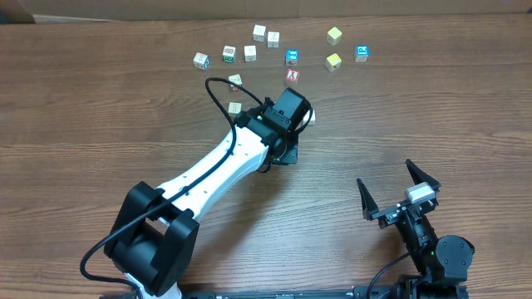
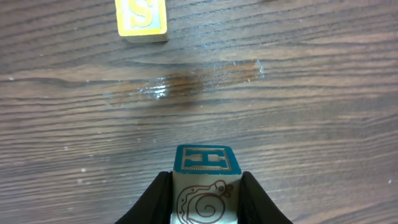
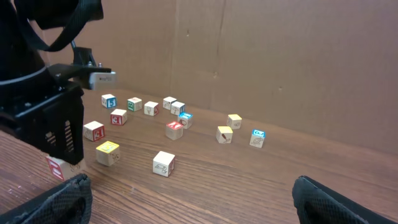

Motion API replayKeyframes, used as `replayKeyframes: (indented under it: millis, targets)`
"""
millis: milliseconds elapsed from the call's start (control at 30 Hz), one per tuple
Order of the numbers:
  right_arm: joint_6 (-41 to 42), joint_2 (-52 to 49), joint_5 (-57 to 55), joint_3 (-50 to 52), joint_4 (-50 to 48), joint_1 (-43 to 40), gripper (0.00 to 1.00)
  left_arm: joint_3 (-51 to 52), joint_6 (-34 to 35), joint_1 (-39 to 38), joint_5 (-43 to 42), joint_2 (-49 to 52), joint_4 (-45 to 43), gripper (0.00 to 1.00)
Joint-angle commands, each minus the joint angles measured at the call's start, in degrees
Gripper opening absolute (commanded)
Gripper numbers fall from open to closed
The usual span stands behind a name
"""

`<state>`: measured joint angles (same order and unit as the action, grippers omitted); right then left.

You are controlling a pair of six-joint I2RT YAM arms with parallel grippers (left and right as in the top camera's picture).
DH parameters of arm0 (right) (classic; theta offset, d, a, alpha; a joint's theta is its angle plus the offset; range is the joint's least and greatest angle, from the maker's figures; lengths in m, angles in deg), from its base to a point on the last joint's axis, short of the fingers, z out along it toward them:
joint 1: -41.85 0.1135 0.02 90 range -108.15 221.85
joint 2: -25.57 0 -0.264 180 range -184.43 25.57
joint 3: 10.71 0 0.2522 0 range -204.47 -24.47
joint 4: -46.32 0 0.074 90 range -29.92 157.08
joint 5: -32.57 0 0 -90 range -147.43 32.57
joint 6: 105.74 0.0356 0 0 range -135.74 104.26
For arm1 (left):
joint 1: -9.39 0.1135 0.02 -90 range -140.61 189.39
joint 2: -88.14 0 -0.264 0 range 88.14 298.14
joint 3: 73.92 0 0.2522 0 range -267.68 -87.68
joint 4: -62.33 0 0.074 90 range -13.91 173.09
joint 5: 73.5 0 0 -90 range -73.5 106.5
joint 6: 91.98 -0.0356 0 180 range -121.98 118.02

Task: Form a tower
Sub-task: 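Lift the green H block and carry it right toward open table, then lower the green H block onto the table and open the left gripper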

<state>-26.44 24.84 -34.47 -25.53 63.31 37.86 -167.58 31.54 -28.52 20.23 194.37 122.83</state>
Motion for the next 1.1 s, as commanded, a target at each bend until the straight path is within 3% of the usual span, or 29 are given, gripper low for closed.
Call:
replayKeyframes:
  millis: [0, 167, 600, 1067]
  targets:
    - [0.35, 0.57, -0.20, 0.59, -0.09, 0.17, 1.00, 2.62, 5.18, -0.44, 1.18, -0.48, -2.16, 0.17]
    - [0.35, 0.57, -0.20, 0.59, -0.09, 0.17, 1.00, 5.03, 8.92, -0.52, 1.16, -0.48, -5.55, 0.18]
    - [0.35, 0.57, -0.20, 0.59, -0.09, 0.17, 1.00, 6.69, 8.96, -4.52, 5.97, -0.48, -6.97, 0.16]
    - [0.35, 0.57, -0.20, 0.59, -0.09, 0.17, 1.00, 6.69, 9.81, -5.31, 5.68, 2.43, -7.89, 0.18]
